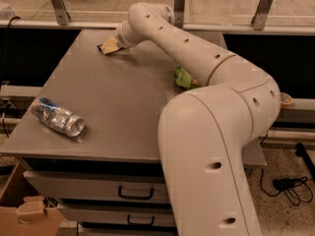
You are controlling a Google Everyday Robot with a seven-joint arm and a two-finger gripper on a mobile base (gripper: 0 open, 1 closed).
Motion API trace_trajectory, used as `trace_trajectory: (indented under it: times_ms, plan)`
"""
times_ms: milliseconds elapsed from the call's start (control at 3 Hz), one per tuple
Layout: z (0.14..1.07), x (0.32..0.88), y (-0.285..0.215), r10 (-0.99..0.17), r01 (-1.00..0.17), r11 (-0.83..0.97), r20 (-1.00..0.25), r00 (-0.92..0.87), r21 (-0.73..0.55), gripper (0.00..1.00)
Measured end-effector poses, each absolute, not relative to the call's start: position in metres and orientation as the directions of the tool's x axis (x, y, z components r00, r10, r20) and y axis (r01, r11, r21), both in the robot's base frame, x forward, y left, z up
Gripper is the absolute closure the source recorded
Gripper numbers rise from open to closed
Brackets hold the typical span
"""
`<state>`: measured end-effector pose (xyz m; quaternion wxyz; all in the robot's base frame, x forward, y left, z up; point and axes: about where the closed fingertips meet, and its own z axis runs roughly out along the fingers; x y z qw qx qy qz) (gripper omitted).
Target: Pick rxbar blueberry
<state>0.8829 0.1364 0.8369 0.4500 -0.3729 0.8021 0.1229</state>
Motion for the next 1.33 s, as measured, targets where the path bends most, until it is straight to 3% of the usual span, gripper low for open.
trace_trajectory:
  times_ms: [333, 667, 1333]
  plan:
    - [0.837, 0.883, 0.136, -0.488, -0.709, 0.692, -0.814, -0.317, -0.139, 1.0]
    - [0.878, 0.868, 0.117, -0.465, -0.702, 0.69, -0.852, -0.241, -0.178, 1.0]
    - [1.014, 0.811, 0.059, -0.351, -0.665, 0.684, -0.934, 0.058, -0.298, 1.0]
